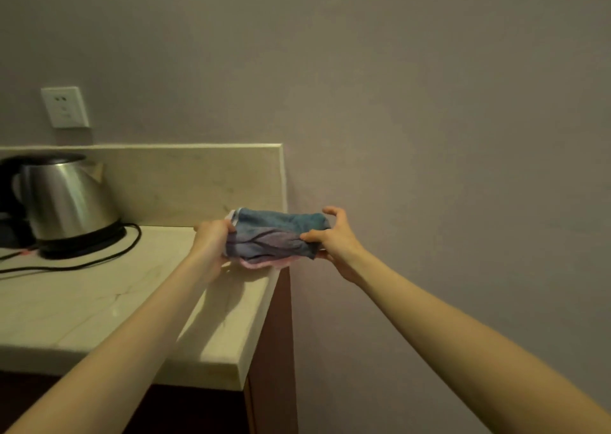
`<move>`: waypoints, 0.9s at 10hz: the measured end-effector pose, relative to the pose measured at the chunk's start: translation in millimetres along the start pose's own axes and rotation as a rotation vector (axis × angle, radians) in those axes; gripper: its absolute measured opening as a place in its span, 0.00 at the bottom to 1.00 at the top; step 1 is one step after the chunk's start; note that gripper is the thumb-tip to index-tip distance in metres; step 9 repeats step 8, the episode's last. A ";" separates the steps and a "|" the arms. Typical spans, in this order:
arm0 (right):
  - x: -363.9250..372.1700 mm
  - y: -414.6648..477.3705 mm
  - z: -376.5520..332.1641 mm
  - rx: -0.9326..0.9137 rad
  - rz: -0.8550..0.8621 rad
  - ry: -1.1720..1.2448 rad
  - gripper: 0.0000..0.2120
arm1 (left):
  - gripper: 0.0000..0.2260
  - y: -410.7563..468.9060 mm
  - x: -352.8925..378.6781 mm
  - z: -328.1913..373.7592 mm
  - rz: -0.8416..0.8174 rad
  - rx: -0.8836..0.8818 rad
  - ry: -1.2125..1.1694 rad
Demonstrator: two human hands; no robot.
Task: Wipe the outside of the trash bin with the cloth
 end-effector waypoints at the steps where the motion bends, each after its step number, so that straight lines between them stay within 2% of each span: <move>1: 36.8 16.7 3.5 -0.023 -0.041 -0.040 0.29 | 0.20 30.3 -6.1 5.4 0.007 0.101 0.034; 2: 66.0 34.4 9.4 -0.022 -0.106 -0.089 0.31 | 0.18 57.4 -10.4 6.8 0.029 0.138 0.036; 4: 90.0 62.1 40.9 -0.014 -0.141 -0.298 0.41 | 0.20 84.9 -8.9 -7.9 -0.060 0.240 0.082; 5: 89.3 68.6 54.1 -0.047 -0.164 -0.381 0.40 | 0.20 93.9 -7.8 -18.4 -0.083 0.309 0.196; 6: 86.1 68.2 52.6 -0.080 -0.163 -0.400 0.36 | 0.16 93.7 -7.5 -16.9 -0.080 0.401 0.328; 7: 76.2 67.7 48.9 -0.085 -0.173 -0.359 0.33 | 0.15 93.2 -6.5 -14.2 -0.061 0.513 0.441; 8: 56.8 60.0 41.1 -0.058 -0.128 -0.304 0.26 | 0.15 79.9 -6.6 -11.1 -0.061 0.586 0.500; 9: 56.8 60.0 41.1 -0.058 -0.128 -0.304 0.26 | 0.15 79.9 -6.6 -11.1 -0.061 0.586 0.500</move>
Point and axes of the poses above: each hand's wrist, its own y-axis towards the middle knuckle, its own x-axis out of the palm, z = x × y, the point moved 3 cm from there along y, towards the middle knuckle, and after that the axes turned 15 degrees about z, right-handed, at the moved point
